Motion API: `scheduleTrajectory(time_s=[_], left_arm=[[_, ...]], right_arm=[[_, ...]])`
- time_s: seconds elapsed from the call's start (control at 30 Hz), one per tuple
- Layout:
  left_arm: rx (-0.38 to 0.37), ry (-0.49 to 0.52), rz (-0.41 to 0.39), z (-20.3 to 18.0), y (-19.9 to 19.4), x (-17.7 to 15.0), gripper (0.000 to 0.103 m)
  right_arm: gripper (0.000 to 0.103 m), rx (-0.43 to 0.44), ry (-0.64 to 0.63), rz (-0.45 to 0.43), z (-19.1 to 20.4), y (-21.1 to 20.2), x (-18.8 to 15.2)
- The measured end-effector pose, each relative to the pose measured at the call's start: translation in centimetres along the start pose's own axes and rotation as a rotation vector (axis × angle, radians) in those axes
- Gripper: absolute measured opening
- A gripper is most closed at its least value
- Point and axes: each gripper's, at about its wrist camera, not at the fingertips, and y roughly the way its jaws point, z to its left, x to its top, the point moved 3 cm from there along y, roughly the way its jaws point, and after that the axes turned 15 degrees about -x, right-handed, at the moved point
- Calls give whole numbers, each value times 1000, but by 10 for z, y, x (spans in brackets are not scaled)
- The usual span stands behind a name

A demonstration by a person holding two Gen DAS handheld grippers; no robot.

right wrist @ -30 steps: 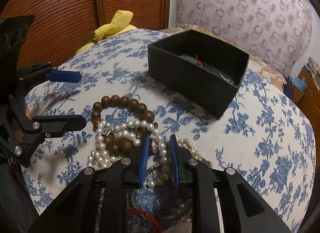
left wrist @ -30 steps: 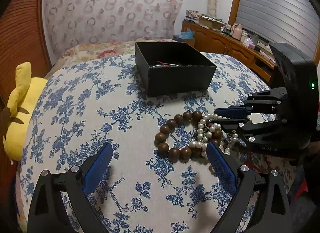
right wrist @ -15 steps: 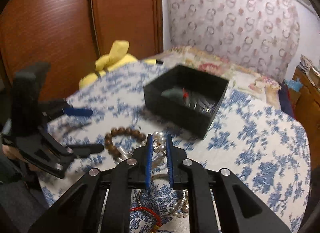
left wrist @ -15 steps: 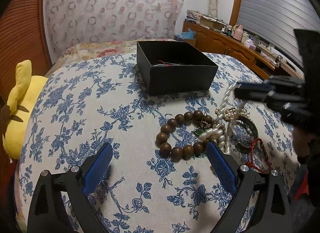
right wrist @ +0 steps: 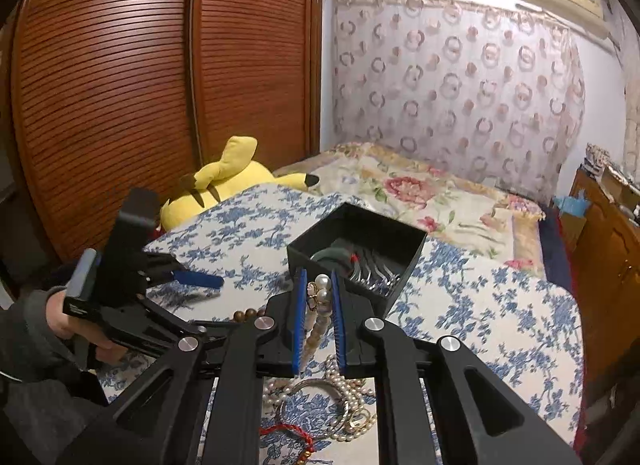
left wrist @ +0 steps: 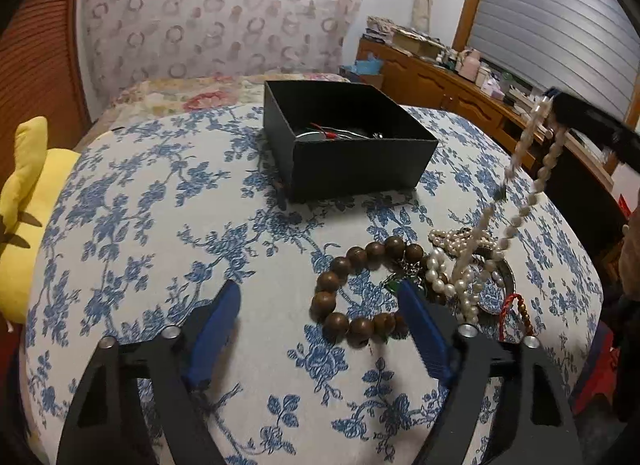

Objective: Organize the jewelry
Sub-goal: 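Grasp the brown bead bracelet with the left tool while the right tool lifts pearls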

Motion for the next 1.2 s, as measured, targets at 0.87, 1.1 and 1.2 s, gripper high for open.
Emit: scheduleTrajectory(time_s=[0.87, 1.1, 1.2], left_arm=[[7, 66, -16, -8, 0, 22, 12], [-13, 89, -110, -27, -29, 47, 12], [-25, 103, -138, -36, -38, 59, 12]], right_arm=[[14, -79, 0, -120, -30, -37, 46], [14, -96, -5, -157, -33, -42, 62], [14, -102, -10, -167, -35, -41, 71]])
